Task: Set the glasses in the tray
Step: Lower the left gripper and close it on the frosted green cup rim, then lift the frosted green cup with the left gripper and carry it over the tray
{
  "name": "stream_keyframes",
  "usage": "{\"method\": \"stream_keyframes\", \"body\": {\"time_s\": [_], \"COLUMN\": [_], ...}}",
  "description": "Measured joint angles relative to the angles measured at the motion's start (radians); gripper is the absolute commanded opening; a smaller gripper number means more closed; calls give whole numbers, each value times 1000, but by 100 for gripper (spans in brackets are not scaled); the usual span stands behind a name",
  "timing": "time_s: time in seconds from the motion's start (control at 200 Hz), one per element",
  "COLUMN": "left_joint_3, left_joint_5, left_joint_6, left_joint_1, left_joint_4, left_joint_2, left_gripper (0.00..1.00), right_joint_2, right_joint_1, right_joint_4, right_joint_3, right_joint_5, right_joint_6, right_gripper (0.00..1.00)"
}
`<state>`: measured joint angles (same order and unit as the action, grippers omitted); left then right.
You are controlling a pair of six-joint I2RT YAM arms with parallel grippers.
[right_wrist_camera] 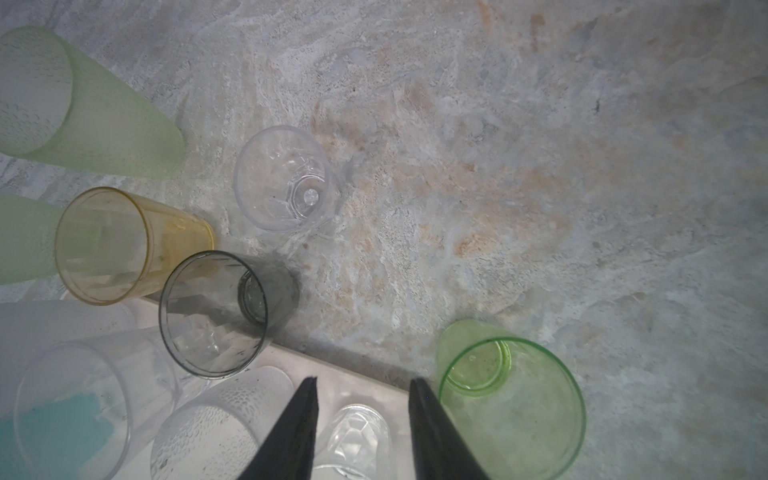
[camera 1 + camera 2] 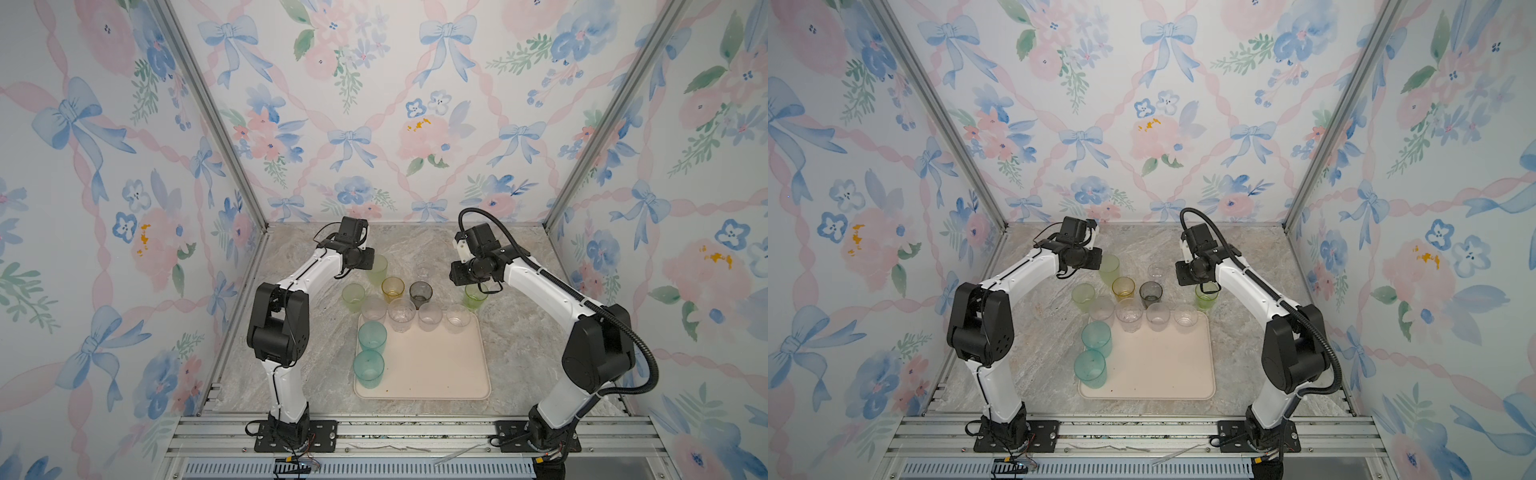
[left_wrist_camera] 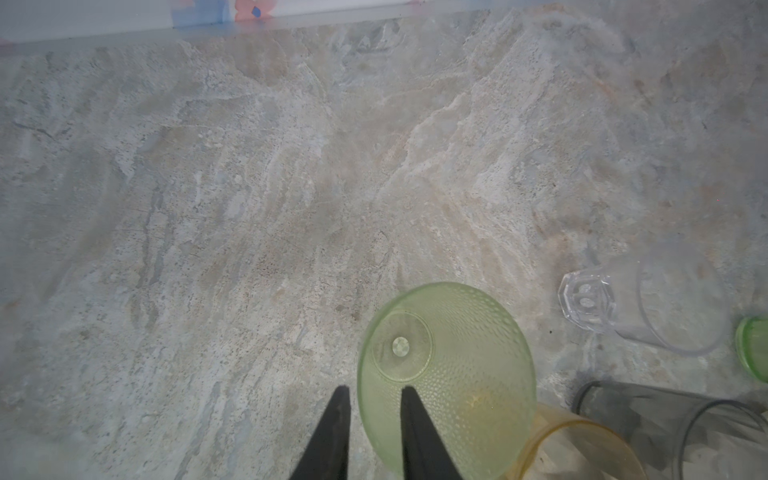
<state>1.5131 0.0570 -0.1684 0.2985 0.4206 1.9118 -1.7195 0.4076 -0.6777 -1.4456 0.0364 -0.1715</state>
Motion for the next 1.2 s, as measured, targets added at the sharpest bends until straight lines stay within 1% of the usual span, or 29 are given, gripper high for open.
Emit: {"method": "stream_keyframes", "body": {"time_s": [0.155, 0.5, 0.795, 0.99, 1.201], "left_joint_3": [2, 42, 84, 103, 103], "left_joint_5": [2, 0, -7, -7, -20], "left_joint_6": [3, 11, 28, 37, 37], "left_joint_1": [0, 0, 0, 0, -1], "left_joint_4": [0, 5, 27, 34, 34], "left_joint_2": [16, 61, 101, 112, 112], "left_gripper": [24, 20, 10, 1, 0], "right_joint_2": [-3, -6, -7, -8, -8], "right_joint_1": [0, -1, -8, -9, -13], "right_joint_4": [0, 0, 1, 1, 1], "right_joint_3": [0, 0, 0, 0, 0], "right_joint_5": [0, 0, 0, 0, 0], "right_joint_6": [0, 0, 0, 0, 0], "right_gripper": [40, 40, 40, 40, 40]}}
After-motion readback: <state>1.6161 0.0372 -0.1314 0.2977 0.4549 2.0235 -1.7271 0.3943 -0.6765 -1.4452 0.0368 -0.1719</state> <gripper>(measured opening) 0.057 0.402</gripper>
